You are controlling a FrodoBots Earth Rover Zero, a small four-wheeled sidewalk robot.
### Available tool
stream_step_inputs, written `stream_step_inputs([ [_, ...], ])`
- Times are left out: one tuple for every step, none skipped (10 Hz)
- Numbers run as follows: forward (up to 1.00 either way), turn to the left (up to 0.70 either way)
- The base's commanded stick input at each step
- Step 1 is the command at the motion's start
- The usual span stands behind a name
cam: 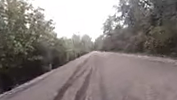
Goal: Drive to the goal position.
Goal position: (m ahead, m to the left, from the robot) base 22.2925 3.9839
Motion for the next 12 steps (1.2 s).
stream_step_inputs([
  [0.70, 0.00],
  [0.70, 0.00],
  [0.70, 0.00],
  [0.70, 0.00],
  [0.70, 0.00],
  [0.70, 0.00],
  [0.70, 0.00],
  [0.70, 0.00],
  [0.70, 0.00],
  [0.70, 0.00],
  [0.70, 0.00],
  [0.70, 0.00],
])
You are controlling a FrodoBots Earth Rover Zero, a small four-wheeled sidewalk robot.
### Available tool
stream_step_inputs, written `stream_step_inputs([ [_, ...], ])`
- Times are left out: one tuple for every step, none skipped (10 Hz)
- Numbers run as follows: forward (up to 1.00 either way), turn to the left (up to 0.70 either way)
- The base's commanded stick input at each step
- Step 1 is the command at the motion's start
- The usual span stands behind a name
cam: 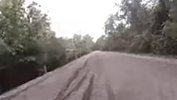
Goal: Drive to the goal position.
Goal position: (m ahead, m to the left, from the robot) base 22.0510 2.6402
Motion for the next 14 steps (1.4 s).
stream_step_inputs([
  [0.70, 0.00],
  [0.70, 0.00],
  [0.70, 0.00],
  [0.70, 0.00],
  [0.70, 0.00],
  [0.70, 0.00],
  [0.70, 0.00],
  [0.70, -0.18],
  [0.70, -0.34],
  [0.70, -0.34],
  [0.70, -0.34],
  [0.70, -0.34],
  [0.70, -0.32],
  [0.70, 0.00],
])
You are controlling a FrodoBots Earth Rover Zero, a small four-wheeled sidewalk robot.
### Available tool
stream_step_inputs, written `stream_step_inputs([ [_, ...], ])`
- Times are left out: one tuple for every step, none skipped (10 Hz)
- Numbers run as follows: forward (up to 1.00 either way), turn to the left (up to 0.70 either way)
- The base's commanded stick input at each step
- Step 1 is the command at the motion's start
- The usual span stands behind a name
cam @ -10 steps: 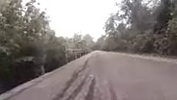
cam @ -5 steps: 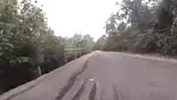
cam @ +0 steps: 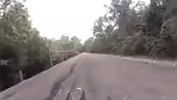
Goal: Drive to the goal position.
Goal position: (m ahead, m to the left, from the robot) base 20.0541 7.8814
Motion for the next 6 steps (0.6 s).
stream_step_inputs([
  [0.70, 0.00],
  [0.70, 0.00],
  [0.70, 0.00],
  [0.70, 0.00],
  [0.70, 0.00],
  [0.70, 0.00],
])
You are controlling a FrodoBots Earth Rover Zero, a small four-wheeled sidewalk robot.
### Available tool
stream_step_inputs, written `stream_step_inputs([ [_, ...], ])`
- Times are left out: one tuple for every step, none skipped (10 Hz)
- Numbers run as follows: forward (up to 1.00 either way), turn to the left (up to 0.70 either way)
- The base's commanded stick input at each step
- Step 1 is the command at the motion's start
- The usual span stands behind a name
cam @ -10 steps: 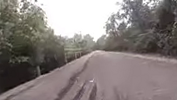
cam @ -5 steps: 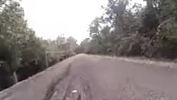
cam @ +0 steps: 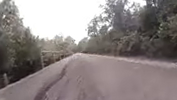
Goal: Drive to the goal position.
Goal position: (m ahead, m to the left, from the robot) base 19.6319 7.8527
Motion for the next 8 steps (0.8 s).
stream_step_inputs([
  [0.70, 0.00],
  [0.70, 0.00],
  [0.70, 0.00],
  [0.70, 0.00],
  [0.70, 0.00],
  [0.70, 0.00],
  [0.70, 0.00],
  [0.70, 0.03],
])
